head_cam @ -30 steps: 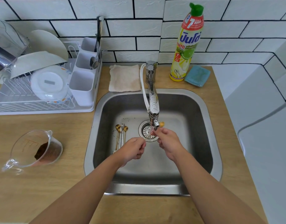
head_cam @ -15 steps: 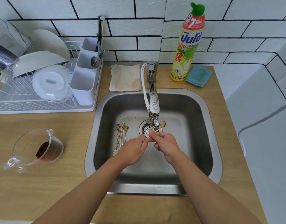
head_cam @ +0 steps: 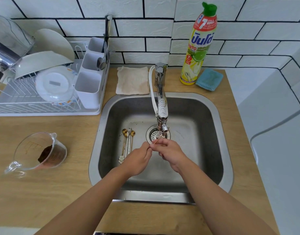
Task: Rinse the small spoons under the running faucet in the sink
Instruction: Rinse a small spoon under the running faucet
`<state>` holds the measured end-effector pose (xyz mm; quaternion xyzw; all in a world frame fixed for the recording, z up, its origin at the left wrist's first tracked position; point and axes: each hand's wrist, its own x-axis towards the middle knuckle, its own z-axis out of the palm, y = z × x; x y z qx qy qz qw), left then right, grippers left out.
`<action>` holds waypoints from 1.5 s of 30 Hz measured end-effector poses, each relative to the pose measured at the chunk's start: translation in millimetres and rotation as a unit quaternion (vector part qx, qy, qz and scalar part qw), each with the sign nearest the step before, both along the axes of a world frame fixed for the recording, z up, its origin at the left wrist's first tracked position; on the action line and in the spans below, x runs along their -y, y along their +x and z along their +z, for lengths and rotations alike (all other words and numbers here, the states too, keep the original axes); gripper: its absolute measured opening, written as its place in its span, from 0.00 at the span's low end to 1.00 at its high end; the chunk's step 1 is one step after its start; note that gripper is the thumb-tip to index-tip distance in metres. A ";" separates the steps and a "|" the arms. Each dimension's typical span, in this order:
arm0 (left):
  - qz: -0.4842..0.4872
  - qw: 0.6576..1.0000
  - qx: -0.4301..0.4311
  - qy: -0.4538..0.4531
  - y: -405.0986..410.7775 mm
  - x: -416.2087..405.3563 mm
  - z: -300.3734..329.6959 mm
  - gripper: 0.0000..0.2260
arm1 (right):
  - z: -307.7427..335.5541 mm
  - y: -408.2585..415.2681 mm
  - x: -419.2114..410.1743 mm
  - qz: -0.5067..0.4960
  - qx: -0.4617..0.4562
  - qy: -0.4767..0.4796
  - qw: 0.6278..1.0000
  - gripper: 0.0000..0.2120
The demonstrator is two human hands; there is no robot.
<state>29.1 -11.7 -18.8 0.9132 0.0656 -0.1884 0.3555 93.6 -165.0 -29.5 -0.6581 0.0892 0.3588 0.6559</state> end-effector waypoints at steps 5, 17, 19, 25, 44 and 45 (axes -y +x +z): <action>-0.026 0.999 0.016 0.043 0.3 0.3 0.0 0.09 | 3.8 11.6 2.0 -0.119 -0.018 -0.015 0.993 0.06; 0.027 0.994 -0.026 -0.103 -0.2 2.2 6.7 0.13 | 6.9 9.9 7.5 -0.078 -0.006 -0.034 0.996 0.09; 0.073 0.973 -0.072 -0.207 0.2 2.8 10.2 0.15 | 7.0 0.8 4.8 -0.024 -0.009 -0.015 1.000 0.04; 0.119 0.944 -0.093 -0.294 -0.8 -2.8 17.6 0.16 | 13.9 14.2 4.2 -0.097 -0.005 -0.021 0.995 0.06; 0.164 0.905 -0.146 -0.364 -2.0 5.2 28.4 0.16 | 8.3 2.2 7.1 0.022 -0.037 0.031 0.999 0.02; 0.179 0.896 -0.151 -0.377 -1.9 6.2 27.9 0.17 | 10.0 3.0 7.0 0.015 -0.036 0.035 0.999 0.01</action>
